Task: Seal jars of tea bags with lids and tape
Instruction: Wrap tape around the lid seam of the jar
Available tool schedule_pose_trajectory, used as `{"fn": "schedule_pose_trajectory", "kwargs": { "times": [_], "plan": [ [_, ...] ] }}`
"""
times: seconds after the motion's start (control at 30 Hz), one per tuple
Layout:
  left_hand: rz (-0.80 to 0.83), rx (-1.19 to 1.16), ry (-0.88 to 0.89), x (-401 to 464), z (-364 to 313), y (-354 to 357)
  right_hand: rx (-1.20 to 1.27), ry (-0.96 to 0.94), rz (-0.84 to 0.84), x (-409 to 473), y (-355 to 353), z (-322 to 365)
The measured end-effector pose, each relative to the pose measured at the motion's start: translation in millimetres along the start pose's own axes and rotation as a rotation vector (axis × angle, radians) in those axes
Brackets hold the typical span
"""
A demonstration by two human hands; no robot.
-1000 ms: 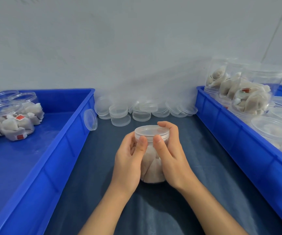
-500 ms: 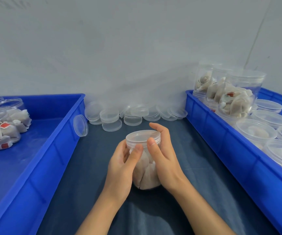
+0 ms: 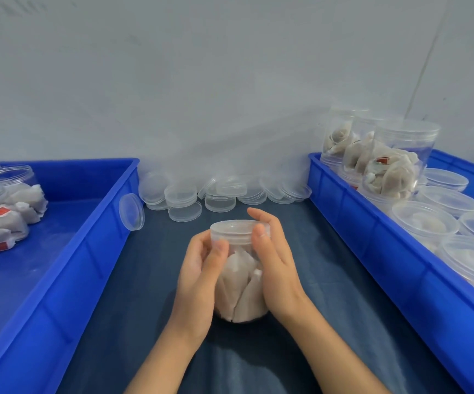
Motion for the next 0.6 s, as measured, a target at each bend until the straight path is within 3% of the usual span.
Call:
{"fn": "schedule_pose_trajectory", "kwargs": {
  "times": [0.2,0.37,0.6],
  "plan": [
    [0.025,-0.014,-0.047,-1,3,6,0.026,0.051,-0.023,1,-1,-2],
    [-0.091,0.07,0.021,1,-9,-9,-0.031,0.023,-0.094,2,-9,7],
    [-0.119,0.161,0.05,-5,-13,-7,-0.006,0.04,-0.118,-2,-3,5]
  ]
}}
Point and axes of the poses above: each hand's wrist, its own x-axis towards the middle knuckle, its own y-axis out of the palm, z = x × y, the point moved 9 cm from there along x, towards the middle knuckle, and after that the axes turned 1 degree about y, right-handed, at the moved point
